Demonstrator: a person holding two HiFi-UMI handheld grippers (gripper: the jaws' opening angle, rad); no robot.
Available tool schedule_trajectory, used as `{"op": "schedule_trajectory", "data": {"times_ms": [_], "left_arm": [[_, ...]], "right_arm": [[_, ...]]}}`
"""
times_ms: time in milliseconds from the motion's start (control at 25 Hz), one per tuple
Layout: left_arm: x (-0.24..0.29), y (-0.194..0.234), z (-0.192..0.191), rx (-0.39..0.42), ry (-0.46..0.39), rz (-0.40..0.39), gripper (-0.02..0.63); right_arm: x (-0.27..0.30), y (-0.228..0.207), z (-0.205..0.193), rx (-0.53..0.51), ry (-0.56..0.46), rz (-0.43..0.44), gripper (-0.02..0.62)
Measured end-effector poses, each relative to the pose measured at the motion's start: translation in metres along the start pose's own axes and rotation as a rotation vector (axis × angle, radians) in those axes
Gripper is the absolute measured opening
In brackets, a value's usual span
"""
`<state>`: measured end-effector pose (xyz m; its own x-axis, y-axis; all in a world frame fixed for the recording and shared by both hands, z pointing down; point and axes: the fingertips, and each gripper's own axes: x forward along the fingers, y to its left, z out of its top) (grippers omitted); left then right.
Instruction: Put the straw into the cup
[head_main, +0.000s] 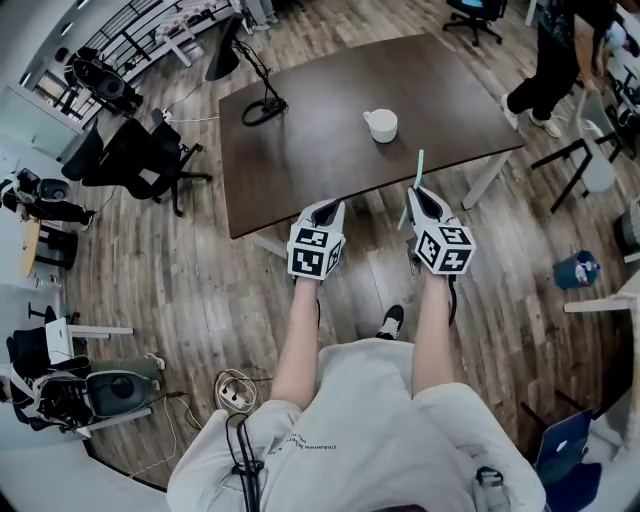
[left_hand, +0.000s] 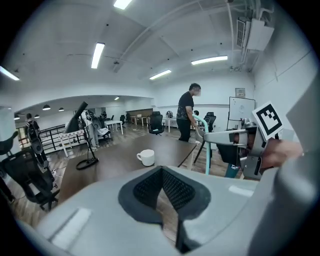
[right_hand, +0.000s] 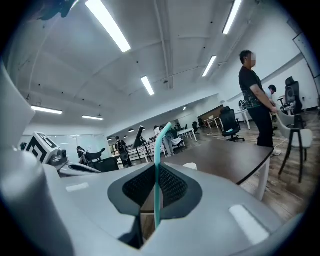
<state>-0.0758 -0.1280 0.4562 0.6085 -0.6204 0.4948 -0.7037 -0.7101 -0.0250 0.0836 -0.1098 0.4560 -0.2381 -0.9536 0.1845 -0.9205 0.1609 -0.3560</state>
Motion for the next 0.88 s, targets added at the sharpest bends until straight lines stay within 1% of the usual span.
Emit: {"op": "schedule_trajectory", "data": {"times_ms": [160,280,440,520,600,680,880], "left_arm": [[0.035,-0.012,0.011,-0.029,0.063,0.009,0.002],[0.045,-0.013,0.014,-0.046,0.073,0.015,0.002],[0.059,-0.007,0.02,-0.105,0.036,0.032,0.002],[0.067,-0.011,0.022,-0.134,-0.005,0.011,0.002],[0.076,-0.016,0.022,-0.139,-0.03,-0.013,0.0],[0.084,-0.014,0.02,-0.133,-0.031,-0.023,0.0],[0.107,0.014,0.033,-0.136,-0.038,-0.022,0.002]], "right_arm": [[0.022,-0.007,0.016,-0.04,0.012,0.029,0.048],[0.025,-0.016,0.016,-0.054,0.029,0.044,0.048],[0.028,-0.03,0.012,-0.061,0.051,0.048,0.048],[0.03,-0.038,0.006,-0.066,0.071,0.051,0.048],[0.035,-0.045,-0.002,-0.074,0.099,0.055,0.048],[0.044,-0.051,-0.006,-0.079,0.119,0.059,0.048],[0.071,-0.062,0.004,-0.087,0.122,0.067,0.048]]}}
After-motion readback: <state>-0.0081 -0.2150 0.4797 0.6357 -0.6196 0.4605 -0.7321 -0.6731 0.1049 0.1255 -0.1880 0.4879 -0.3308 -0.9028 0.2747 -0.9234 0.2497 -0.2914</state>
